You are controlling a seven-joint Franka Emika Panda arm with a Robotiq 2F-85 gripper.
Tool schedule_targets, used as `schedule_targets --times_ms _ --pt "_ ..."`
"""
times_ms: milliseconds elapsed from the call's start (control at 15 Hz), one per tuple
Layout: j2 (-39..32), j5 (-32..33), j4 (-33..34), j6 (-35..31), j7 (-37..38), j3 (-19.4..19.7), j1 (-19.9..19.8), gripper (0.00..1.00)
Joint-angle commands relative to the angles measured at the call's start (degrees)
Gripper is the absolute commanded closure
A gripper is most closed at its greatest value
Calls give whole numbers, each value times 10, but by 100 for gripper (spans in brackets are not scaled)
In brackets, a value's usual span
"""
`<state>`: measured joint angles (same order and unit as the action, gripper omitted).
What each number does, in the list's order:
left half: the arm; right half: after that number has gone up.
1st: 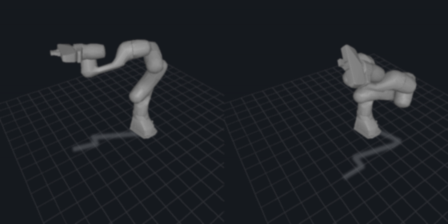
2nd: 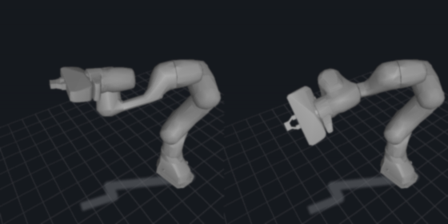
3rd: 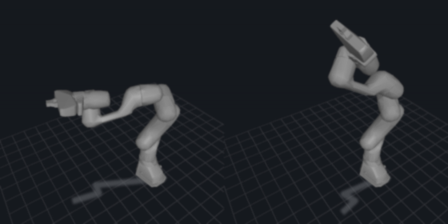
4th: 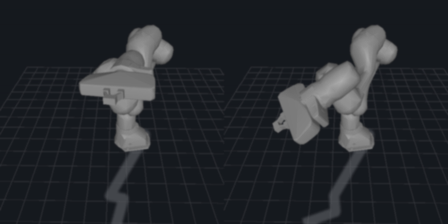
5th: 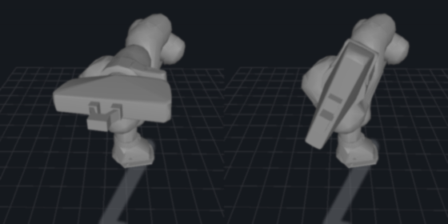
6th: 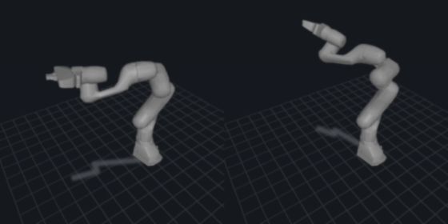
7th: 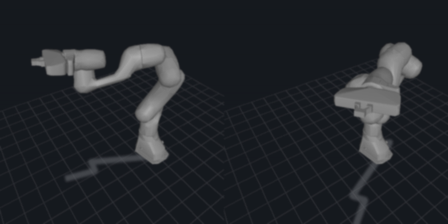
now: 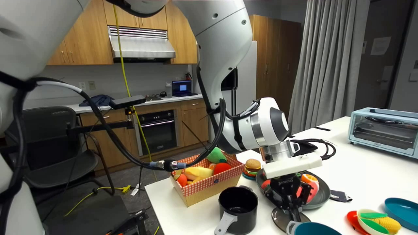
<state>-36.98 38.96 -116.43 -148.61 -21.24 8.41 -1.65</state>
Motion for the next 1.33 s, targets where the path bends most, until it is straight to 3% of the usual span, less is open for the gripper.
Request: schedule_targets --times_ms 0,733,1267 --pt "32 5 -7 10 9 -3 -4 96" --pt "82 -3 -8 14 6 -5 -17 96" --pt "108 -44 23 63 12 0 -33 96"
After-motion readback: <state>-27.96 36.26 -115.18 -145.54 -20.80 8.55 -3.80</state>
